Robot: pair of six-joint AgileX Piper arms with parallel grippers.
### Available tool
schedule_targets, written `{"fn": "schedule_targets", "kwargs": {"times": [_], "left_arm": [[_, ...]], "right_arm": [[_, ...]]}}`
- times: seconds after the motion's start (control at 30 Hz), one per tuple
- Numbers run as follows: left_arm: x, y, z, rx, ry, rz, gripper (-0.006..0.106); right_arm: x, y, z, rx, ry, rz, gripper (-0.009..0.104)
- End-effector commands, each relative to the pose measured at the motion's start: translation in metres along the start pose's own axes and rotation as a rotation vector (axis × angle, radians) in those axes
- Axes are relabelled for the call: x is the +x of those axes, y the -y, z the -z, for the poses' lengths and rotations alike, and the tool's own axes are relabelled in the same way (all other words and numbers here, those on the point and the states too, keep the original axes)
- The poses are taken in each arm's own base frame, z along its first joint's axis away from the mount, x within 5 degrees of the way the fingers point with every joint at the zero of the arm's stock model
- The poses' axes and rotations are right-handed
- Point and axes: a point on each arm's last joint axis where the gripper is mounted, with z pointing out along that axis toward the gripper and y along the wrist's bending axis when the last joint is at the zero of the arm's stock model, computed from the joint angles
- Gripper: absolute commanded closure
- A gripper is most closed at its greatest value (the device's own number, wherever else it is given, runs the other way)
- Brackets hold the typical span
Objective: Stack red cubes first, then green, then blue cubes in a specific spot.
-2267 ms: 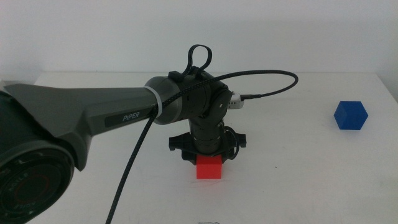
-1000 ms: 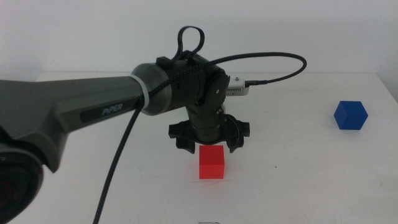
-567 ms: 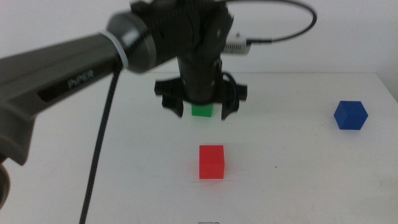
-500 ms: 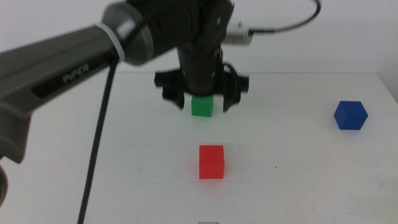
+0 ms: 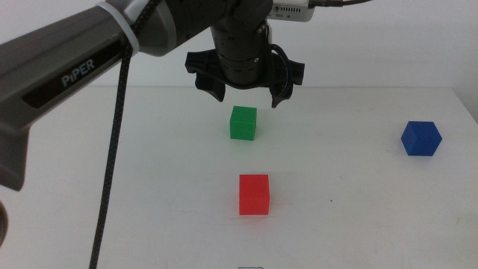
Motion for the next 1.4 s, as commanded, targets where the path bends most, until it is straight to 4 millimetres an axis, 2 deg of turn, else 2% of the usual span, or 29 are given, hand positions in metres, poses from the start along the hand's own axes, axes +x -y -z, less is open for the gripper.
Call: {"fn": "schedule_targets", "kwargs": {"times": [0.0,0.4,0.7,0.97,1.37], "left_arm": [[0.000,-0.010,0.039,-0.015,0.040,0.014,0.007],[-0.005,-0.016,0.038,-0.041,0.072,0.001,0.007],[-0.022,-0.046,0.028,0.054,0.081,0.030,0.007],[-0.045,-0.064,0.004,0.097,0.106,0.038,0.007],[-0.075,-0.057,-0.033,0.094,0.132,0.003,0.007]], "right_arm": [[-0.013,-0.002,0.004,-0.011,0.110,0.024,0.015],[-0.013,-0.002,0.004,-0.011,0.110,0.024,0.015],[-0.013,-0.002,0.004,-0.011,0.110,0.024,0.015],[-0.013,-0.002,0.004,-0.011,0.110,0.024,0.015],[-0.013,-0.002,0.004,-0.011,0.110,0.024,0.015]]}}
